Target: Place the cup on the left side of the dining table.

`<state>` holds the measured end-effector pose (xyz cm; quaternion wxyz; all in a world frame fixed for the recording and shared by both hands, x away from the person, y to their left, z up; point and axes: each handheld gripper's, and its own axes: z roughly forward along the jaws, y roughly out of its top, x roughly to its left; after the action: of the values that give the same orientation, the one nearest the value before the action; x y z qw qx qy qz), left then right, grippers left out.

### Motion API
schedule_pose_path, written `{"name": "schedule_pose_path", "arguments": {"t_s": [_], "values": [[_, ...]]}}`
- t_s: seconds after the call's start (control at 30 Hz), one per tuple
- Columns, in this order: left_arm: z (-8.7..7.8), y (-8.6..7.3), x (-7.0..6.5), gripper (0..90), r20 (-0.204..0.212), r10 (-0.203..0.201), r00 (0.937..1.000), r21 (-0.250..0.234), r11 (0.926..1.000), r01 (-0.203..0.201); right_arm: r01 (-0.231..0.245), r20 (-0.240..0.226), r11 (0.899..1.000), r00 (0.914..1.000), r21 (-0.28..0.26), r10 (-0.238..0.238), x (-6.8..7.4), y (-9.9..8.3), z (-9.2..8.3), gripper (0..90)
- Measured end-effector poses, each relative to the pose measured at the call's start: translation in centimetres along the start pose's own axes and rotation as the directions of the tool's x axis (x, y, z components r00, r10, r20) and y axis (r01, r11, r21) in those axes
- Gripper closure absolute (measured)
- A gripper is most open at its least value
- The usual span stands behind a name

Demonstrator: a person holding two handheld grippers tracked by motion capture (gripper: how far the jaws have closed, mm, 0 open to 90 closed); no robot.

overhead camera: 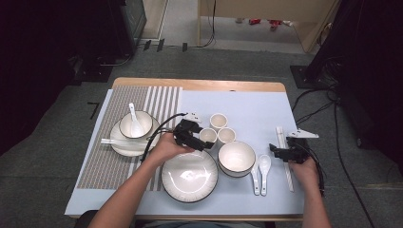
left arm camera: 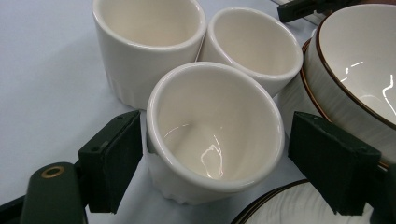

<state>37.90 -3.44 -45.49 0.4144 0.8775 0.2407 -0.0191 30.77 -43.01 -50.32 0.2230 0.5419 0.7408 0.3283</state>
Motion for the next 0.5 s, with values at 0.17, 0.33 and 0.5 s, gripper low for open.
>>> {"name": "schedule_pose_path", "arguments": {"t_s": [0.17, 0.33, 0.5], "values": [[0.29, -0.02, -0.01, 18.5, -0.005, -0.004, 1.0000, 0.010, 0.9999, 0.004, 0.000, 0.000, 1.000, 1.0000, 0.000, 0.000, 0.00, 0.00, 0.00, 17.3], [0.55, -0.01, 0.01, 18.5, -0.015, -0.010, 0.9998, 0.015, 0.9998, 0.010, 0.000, 0.001, 1.000, 1.0000, 0.000, 0.000, 0.01, 0.00, 0.00, 17.3], [0.87, -0.05, 0.00, 18.5, -0.028, -0.002, 0.9996, 0.029, 0.9996, 0.003, 0.000, 0.001, 1.000, 1.0000, 0.000, 0.000, 0.01, 0.00, 0.00, 17.3]]}}
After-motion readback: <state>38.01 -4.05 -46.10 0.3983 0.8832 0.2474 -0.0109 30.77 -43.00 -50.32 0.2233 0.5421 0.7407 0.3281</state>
